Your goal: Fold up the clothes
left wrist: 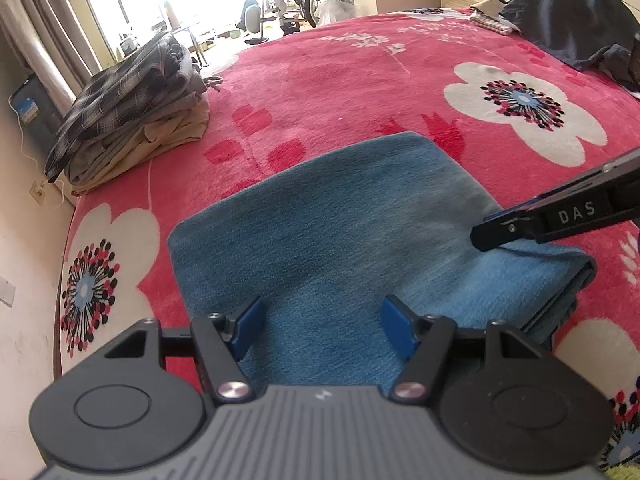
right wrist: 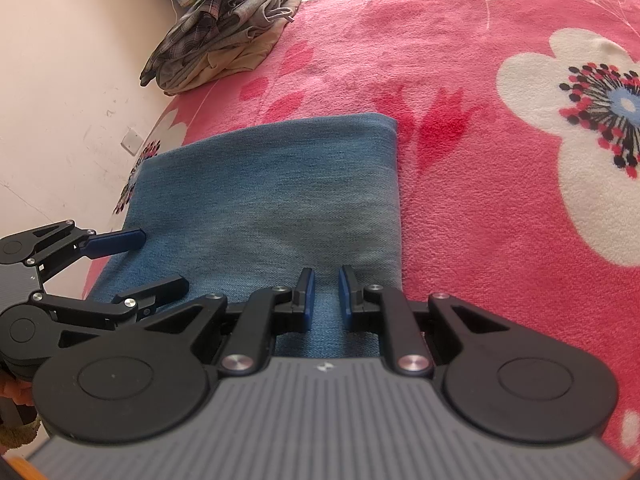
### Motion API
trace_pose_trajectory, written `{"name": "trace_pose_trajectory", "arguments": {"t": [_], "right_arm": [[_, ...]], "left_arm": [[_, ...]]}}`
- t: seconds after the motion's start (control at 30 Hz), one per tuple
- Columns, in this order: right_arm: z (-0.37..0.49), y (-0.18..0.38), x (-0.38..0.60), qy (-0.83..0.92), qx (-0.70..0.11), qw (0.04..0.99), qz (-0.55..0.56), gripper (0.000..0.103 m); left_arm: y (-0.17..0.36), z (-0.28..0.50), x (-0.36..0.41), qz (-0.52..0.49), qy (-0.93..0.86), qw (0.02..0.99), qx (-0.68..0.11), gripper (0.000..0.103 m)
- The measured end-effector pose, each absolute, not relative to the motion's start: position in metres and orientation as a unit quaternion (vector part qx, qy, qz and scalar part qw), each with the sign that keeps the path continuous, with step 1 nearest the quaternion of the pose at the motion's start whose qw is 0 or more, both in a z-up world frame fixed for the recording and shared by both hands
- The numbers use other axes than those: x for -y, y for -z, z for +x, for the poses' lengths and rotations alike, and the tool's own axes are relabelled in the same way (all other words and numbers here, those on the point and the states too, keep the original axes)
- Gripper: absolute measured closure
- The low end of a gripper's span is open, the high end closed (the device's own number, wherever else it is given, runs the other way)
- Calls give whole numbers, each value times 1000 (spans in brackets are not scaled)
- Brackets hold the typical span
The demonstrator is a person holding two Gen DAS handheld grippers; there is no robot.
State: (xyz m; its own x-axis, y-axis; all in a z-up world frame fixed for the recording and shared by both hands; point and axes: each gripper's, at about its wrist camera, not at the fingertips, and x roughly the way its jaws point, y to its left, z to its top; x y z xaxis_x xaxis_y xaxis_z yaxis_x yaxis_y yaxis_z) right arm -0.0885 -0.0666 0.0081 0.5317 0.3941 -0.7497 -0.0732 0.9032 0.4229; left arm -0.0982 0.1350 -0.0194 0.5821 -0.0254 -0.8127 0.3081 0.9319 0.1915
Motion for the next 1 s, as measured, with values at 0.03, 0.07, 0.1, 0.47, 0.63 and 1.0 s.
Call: {"name": "trace_pose_trajectory", "arguments": {"t": [0.03, 0.07, 0.1, 0.47, 0.63, 1.0], "right_arm": [[-89, -10, 68, -138, -463, 858, 175, 90], [-89, -12, 70, -140, -462, 857, 179, 89], [-89, -15, 72, -143, -461, 857, 182, 88], [-132, -52, 129, -130, -433, 863, 224, 83], [-143, -47, 104, -175, -456, 849, 202, 84], [-141, -18, 65, -194, -508, 827, 146, 86]], "left_arm": [[19, -98, -135, 157, 94, 875, -447, 35], [19, -98, -135, 155, 93, 875, -448, 35], [19, -98, -135, 154, 92, 875, -449, 35], [20, -91, -137, 141, 93, 871, -462, 33], [19, -90, -137, 143, 95, 869, -464, 33], [16, -87, -128, 168, 85, 861, -473, 33]]}}
